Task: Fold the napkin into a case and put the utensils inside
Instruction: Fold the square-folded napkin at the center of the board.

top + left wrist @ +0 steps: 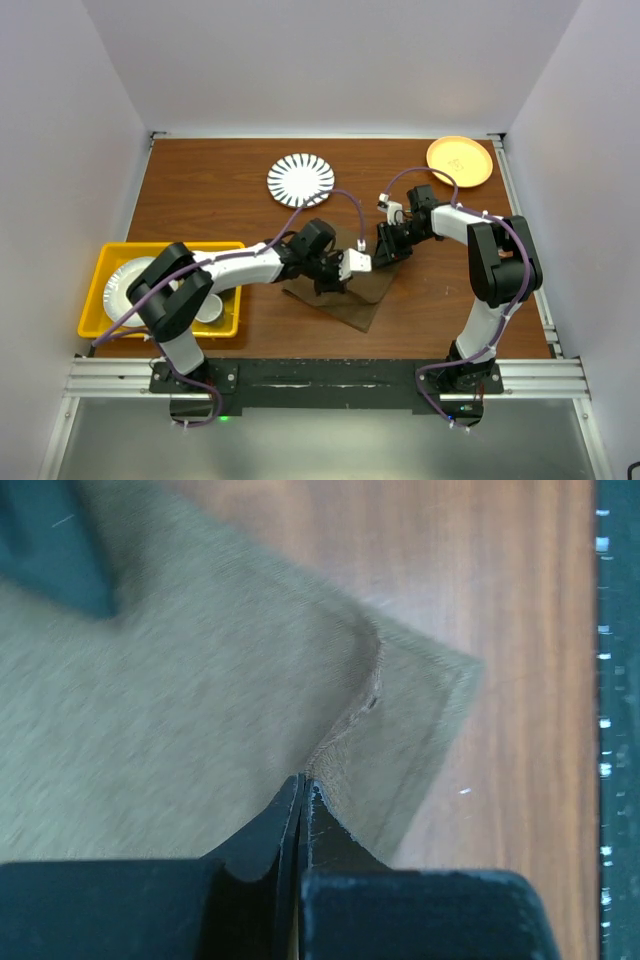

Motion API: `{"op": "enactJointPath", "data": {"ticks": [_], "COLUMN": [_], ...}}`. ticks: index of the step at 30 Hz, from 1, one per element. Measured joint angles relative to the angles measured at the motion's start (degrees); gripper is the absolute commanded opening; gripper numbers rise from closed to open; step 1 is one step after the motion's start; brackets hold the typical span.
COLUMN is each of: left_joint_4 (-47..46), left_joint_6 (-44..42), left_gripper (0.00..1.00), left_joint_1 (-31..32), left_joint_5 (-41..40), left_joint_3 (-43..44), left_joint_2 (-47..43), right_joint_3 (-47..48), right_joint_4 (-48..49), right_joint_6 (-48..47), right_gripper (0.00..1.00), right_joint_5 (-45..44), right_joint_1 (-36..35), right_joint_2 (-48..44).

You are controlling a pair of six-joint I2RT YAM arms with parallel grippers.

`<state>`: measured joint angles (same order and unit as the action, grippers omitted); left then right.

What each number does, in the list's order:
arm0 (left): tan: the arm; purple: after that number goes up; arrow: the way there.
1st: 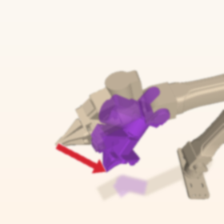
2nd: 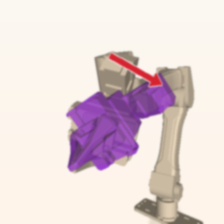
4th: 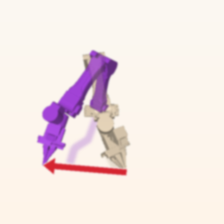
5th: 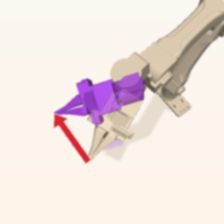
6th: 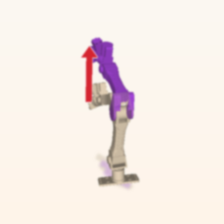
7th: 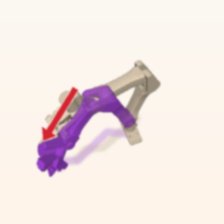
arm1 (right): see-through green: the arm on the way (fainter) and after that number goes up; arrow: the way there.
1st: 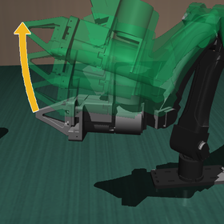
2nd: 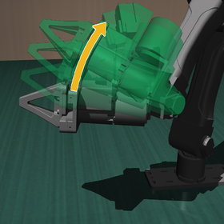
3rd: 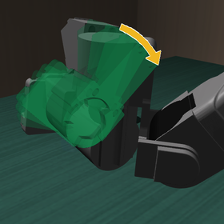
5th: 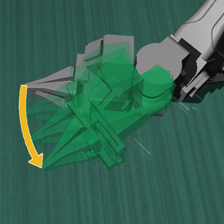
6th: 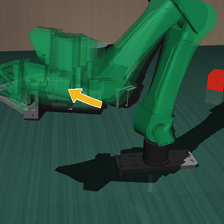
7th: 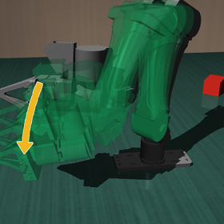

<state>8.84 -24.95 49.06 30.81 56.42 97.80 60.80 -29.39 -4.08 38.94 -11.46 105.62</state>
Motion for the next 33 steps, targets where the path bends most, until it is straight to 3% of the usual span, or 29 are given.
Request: {"op": "enactJointPath", "data": {"ticks": [11,21,25,33], "left_joint_4": [-0.13,1.33,2.12,3.08], "left_joint_6": [1.95,1.86,1.86,1.88], "left_gripper": [0.0,0.0,0.0,0.0], "left_joint_1": [-13.16,-15.37,-16.24,-17.81], "left_joint_5": [-0.57,-2.25,-3.34,-4.94], "left_joint_3": [3.76,13.11,14.12,14.19], "left_joint_2": [3.1,10.62,11.82,12.09], "right_joint_3": [2.58,9.27,9.27,9.27], "right_joint_4": [-2.99,-3.15,-3.39,-3.06], "right_joint_6": [0.81,-0.28,-1.01,-2.86], "right_gripper": [0.51,0.54,0.59,0.45], "right_joint_5": [0.59,-2.34,-3.61,-6.78], "right_joint_1": [-0.04,-0.04,-0.04,-0.04], "right_joint_2": [-2.36,-4.61,-2.71,-0.85]}}
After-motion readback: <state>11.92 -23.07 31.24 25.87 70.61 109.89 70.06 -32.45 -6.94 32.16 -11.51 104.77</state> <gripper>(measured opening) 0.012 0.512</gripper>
